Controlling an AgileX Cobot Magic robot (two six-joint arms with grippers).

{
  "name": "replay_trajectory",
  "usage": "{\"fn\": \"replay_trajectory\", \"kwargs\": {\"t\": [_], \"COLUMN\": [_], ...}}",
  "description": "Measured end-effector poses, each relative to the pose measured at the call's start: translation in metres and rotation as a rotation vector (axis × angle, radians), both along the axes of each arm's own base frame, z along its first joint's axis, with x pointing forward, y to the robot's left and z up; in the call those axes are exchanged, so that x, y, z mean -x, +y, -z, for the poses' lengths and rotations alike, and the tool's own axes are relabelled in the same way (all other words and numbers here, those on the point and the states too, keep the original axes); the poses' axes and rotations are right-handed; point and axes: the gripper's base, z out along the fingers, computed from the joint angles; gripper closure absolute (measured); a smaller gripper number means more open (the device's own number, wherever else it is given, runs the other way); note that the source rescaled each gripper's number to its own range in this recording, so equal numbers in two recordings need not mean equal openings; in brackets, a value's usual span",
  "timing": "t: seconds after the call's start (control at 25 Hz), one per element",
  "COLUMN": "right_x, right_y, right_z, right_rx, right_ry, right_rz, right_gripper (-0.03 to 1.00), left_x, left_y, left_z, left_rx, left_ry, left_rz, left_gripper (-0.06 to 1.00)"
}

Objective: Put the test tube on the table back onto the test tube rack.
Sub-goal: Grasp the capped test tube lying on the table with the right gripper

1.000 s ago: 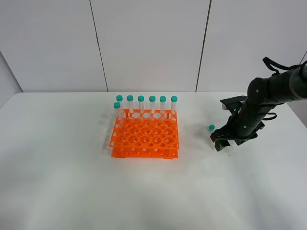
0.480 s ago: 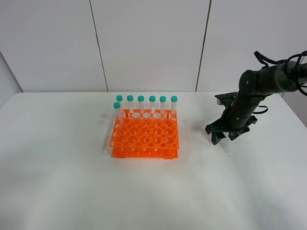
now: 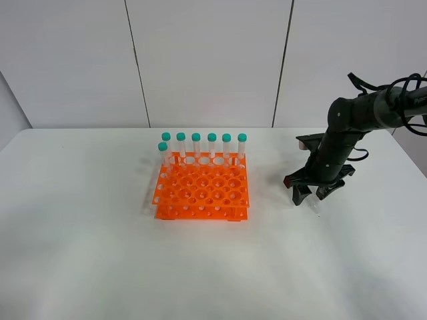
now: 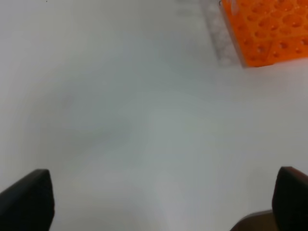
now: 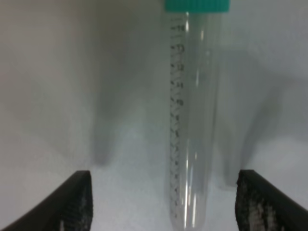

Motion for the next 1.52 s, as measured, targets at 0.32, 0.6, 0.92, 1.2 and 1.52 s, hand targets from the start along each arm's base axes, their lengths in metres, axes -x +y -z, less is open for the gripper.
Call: {"fn": "replay_trajectory", "kwargs": {"t": [0.32, 0.6, 0.92, 1.2, 1.52], "right_x": [0.0006, 0.0014, 0.0013, 0.0013, 0.0014], "right_y": [-0.0002, -0.0045, -0.0055, -0.0054, -0.0055], "right_z": [0.0001, 0.0003, 0.0003, 0.0003, 0.0095], "right_rx": [0.001, 0.049, 0.059, 0.058, 0.061], "right_ry": [0.008, 0.016, 0.016, 0.016, 0.036], "right_rz": [0.015, 0.016, 0.027, 0.028, 0.027], "right_gripper": [0.24, 0.24, 0.24, 0.24, 0.24], "left_x": [0.0, 0.0, 0.0, 0.0, 0.0], "left_y": [0.0, 0.0, 0.0, 0.0, 0.0], "left_z": [0.0, 0.0, 0.0, 0.0, 0.0], "left_rx": [0.0, 0.0, 0.0, 0.0, 0.0], "left_ry": [0.0, 0.0, 0.0, 0.0, 0.0], "left_rz": [0.0, 0.0, 0.0, 0.0, 0.0], "left_gripper": [-0.06, -0.06, -0.06, -0.06, -0.06]}}
